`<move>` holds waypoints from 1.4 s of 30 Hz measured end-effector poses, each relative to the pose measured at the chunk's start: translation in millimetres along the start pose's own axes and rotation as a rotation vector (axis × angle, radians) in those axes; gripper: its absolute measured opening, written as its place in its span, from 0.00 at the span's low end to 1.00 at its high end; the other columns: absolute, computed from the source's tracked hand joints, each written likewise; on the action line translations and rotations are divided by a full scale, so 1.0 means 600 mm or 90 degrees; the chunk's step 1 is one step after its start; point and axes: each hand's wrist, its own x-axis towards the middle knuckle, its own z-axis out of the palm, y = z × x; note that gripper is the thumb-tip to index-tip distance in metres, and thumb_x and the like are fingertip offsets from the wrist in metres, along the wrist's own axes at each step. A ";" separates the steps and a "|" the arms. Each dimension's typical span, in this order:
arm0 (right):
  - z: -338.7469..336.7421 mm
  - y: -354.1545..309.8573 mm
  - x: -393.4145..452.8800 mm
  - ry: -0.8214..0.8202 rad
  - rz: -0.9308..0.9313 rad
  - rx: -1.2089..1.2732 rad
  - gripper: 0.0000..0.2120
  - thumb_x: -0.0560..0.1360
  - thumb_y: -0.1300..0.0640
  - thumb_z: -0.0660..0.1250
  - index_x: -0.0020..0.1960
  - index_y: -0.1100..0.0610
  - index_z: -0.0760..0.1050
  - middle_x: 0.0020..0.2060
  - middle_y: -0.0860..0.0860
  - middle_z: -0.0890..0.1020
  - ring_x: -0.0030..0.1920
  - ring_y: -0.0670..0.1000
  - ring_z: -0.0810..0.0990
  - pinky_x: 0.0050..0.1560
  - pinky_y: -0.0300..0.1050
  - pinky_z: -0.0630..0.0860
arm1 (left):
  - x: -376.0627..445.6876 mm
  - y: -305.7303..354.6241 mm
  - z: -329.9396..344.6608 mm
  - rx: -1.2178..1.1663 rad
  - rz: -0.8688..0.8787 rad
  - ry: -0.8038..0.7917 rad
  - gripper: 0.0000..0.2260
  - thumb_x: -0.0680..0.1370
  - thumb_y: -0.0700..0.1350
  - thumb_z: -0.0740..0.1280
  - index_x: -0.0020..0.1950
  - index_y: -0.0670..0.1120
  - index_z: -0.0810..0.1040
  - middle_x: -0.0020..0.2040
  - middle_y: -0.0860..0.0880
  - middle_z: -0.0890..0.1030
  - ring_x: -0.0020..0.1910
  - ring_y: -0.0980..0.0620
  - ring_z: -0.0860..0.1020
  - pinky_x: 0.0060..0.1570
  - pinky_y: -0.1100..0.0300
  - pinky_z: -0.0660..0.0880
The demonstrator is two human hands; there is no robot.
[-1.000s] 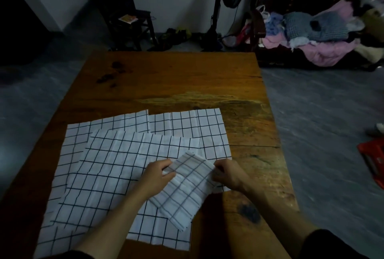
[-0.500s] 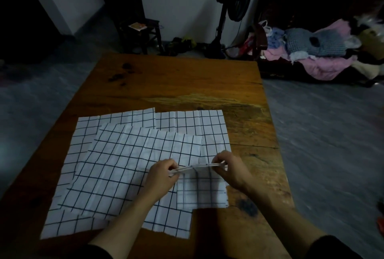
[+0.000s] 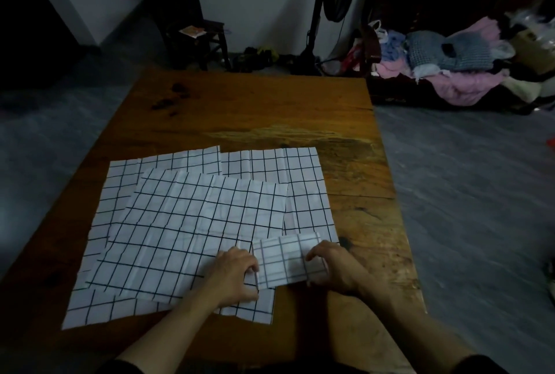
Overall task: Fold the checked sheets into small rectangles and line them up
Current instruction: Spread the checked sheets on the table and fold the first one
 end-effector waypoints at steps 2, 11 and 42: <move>0.007 -0.003 0.001 0.015 0.006 0.001 0.21 0.71 0.45 0.73 0.63 0.48 0.74 0.62 0.46 0.74 0.61 0.47 0.71 0.60 0.43 0.72 | -0.001 0.003 0.005 -0.005 -0.003 0.031 0.16 0.71 0.59 0.71 0.56 0.57 0.74 0.53 0.59 0.74 0.52 0.59 0.68 0.52 0.62 0.65; 0.030 -0.029 0.036 0.003 -0.007 -0.068 0.36 0.75 0.46 0.68 0.78 0.50 0.55 0.78 0.48 0.56 0.77 0.53 0.54 0.76 0.53 0.56 | 0.035 0.032 0.000 -0.014 -0.013 0.090 0.24 0.78 0.52 0.65 0.73 0.49 0.67 0.73 0.52 0.67 0.71 0.52 0.64 0.70 0.56 0.60; 0.037 0.031 0.066 0.072 0.024 -0.072 0.33 0.73 0.51 0.68 0.75 0.51 0.60 0.73 0.48 0.67 0.73 0.50 0.62 0.73 0.47 0.58 | 0.068 0.038 0.017 0.033 -0.010 0.048 0.23 0.78 0.53 0.65 0.71 0.48 0.69 0.73 0.51 0.66 0.71 0.50 0.64 0.71 0.54 0.59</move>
